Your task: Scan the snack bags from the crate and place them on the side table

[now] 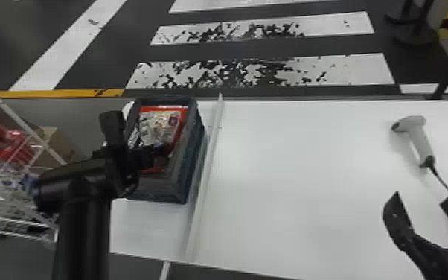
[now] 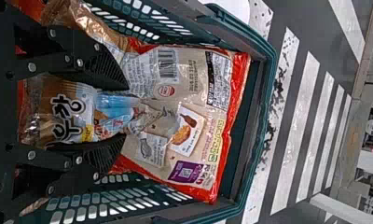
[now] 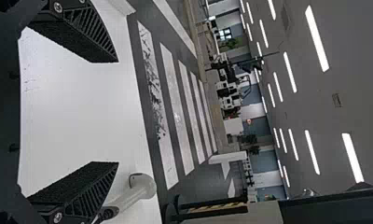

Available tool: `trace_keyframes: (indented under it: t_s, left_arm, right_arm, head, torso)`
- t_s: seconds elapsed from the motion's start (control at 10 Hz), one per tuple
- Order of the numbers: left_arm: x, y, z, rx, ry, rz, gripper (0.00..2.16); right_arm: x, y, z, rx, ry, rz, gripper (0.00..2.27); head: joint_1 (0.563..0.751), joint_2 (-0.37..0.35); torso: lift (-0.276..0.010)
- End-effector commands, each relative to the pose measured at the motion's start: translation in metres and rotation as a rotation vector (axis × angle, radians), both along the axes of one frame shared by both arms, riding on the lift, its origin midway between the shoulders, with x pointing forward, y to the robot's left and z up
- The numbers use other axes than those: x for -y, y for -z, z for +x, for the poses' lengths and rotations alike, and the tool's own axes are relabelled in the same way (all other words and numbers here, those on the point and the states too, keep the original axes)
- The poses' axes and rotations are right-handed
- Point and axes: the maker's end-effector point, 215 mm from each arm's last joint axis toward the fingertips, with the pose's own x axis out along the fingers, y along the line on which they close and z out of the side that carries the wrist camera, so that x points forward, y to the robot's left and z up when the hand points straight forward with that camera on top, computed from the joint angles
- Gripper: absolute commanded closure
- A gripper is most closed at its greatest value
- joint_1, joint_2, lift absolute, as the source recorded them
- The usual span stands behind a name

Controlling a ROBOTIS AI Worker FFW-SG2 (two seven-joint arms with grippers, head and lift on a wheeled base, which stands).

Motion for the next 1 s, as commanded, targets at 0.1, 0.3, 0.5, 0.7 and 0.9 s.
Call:
trace_keyframes:
  t_s: [0.1,0.3,0.5,0.7,0.9]
  left_arm:
    - [-0.017,-0.018,-0.018,0.064,-0.047,-0.065,2.13]
    - [-0.018,-0.031,-0.023,0.105,-0.064,-0.134,2.13]
    - [-0.014,-0.046,-0.022,0.153,-0.069,-0.188,2.13]
    - [-0.005,-0.067,-0.022,0.199,-0.052,-0.206,2.13]
    - [0.008,-0.096,-0.025,0.245,-0.026,-0.232,2.13]
  right_arm:
    - [-0.003,0.000,0.001,-0.001,-0.007,0.002,0.09]
    - [-0.006,-0.002,0.001,0.002,-0.011,0.005,0.09]
    - [-0.009,-0.002,0.000,-0.005,-0.016,0.004,0.09]
    - [-0.010,-0.004,-0.001,-0.002,-0.017,0.005,0.09]
    - [-0.010,-0.005,-0.001,0.000,-0.017,0.006,0.09]
  head:
    - [0.695,0.231]
    - [0.695,0.253]
    - [0.695,0.258]
    - [0.695,0.255]
    - [0.695,0.249]
  torso:
    - [-0.050]
    - [-0.050]
    - [-0.050]
    - [-0.050]
    - [-0.050]
